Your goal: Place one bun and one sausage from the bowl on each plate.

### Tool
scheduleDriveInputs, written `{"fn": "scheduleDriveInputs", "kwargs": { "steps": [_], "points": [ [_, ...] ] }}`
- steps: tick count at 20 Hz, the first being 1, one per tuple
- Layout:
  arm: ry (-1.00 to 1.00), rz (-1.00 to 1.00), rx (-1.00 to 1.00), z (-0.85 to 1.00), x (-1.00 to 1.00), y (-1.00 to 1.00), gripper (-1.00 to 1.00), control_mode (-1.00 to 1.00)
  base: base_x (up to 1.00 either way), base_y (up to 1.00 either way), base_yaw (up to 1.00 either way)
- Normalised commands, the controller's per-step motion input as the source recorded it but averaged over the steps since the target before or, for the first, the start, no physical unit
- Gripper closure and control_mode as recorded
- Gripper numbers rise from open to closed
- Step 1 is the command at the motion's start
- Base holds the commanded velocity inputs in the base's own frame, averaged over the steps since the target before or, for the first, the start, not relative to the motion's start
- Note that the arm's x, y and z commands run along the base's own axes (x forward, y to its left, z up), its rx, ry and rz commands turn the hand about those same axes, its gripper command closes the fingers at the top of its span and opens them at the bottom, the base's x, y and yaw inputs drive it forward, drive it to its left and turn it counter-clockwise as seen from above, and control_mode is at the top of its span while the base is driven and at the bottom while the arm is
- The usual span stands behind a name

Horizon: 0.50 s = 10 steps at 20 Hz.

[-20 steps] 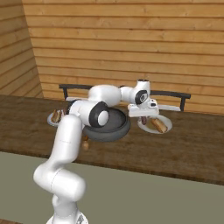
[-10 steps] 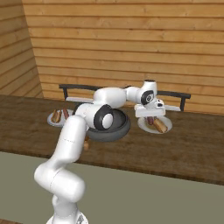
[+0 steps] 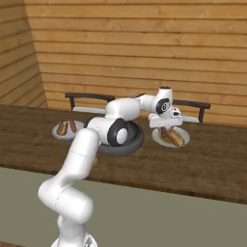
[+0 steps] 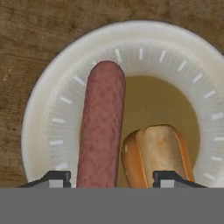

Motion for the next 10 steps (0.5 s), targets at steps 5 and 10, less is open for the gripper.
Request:
{"fn": "scheduleDriveInputs", "kwargs": {
  "steps": [5, 10],
  "points": [
    [-0.02, 0.00, -0.02, 0.25, -0.22, 0.00, -1.00, -1.00, 0.00, 0.00, 0.00],
    [-0.20, 0.00, 0.00, 0.66, -0.91, 0.28, -1.00, -1.00, 0.00, 0.00, 0.00]
  ]
}}
